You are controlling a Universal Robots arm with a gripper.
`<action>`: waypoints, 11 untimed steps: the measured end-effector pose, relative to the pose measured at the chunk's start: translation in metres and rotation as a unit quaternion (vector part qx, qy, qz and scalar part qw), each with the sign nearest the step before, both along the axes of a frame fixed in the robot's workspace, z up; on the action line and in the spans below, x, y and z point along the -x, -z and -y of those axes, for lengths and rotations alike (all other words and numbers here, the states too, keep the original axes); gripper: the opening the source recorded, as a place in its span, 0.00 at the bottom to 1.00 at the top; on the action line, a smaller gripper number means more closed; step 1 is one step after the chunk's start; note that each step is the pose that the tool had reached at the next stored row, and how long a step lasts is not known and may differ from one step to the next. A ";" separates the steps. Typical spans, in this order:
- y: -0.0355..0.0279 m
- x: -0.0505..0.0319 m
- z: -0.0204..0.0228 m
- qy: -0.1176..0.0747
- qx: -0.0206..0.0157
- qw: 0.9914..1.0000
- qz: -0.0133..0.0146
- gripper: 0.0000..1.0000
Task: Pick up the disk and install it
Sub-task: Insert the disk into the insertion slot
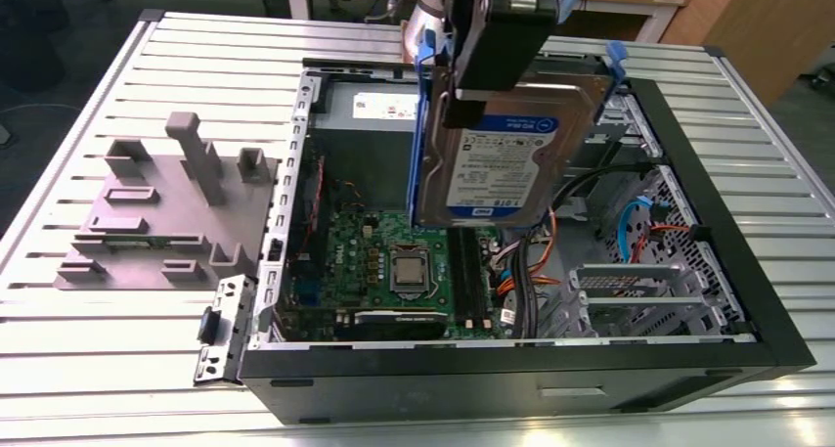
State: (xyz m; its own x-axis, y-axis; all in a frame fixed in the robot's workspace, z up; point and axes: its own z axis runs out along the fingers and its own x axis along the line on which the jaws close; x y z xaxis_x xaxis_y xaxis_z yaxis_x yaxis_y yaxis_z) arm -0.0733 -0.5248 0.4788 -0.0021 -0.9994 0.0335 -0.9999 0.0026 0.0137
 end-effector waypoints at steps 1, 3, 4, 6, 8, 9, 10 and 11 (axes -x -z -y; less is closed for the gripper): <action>0.0001 -0.0001 0.0016 0.000 0.000 1.000 0.000 0.36; 0.0004 -0.0006 0.0043 0.000 0.000 1.000 0.000 0.36; 0.0006 -0.0011 0.0054 0.000 0.000 1.000 0.000 0.36; 0.0008 -0.0031 0.0066 0.000 0.000 1.000 0.000 0.36; 0.0010 -0.0069 0.0070 0.000 0.000 1.000 -0.001 0.36; 0.0010 -0.0092 0.0071 0.000 0.000 1.000 -0.001 0.36; 0.0010 -0.0120 0.0072 0.000 0.000 1.000 -0.002 0.36; 0.0011 -0.0152 0.0073 0.000 0.000 1.000 -0.003 0.36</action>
